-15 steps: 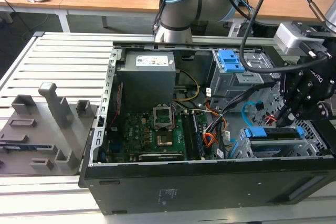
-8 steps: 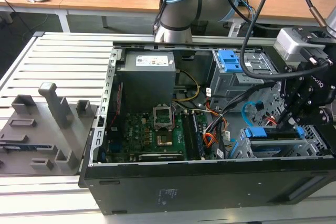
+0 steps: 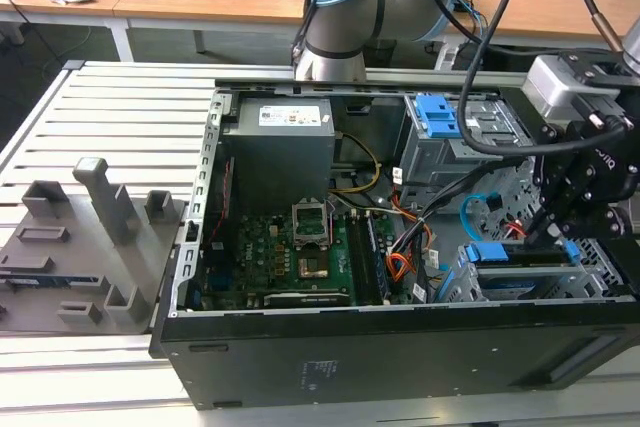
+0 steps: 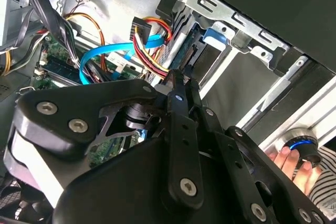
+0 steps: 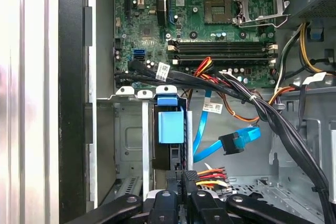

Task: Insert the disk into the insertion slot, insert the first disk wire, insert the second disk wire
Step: 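Insert the first disk wire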

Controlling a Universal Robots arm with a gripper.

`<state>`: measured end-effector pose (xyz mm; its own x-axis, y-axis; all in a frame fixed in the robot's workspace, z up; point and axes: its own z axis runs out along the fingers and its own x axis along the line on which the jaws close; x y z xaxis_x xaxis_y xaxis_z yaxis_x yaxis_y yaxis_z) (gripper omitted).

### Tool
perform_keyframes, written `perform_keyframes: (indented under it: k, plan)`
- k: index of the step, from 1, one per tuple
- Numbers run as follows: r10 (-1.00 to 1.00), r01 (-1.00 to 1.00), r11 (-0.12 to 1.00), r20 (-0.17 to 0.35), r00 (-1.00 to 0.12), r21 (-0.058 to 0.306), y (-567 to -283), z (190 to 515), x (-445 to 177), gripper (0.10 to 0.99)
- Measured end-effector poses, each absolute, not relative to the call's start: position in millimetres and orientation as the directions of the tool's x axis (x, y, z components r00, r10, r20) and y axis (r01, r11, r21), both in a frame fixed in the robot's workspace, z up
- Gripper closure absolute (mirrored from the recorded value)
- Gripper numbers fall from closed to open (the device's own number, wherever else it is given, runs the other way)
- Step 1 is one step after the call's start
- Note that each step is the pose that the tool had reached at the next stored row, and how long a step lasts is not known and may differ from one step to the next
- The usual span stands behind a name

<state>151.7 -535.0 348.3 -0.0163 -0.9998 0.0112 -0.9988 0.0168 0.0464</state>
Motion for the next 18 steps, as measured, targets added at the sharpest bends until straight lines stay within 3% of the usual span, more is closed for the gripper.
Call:
perform_keyframes:
  k: [18]
  plan:
    - [-1.0, -0.998, 0.016, -0.01, -0.016, 0.062, -537.9, 341.5, 165.1, 0.922]
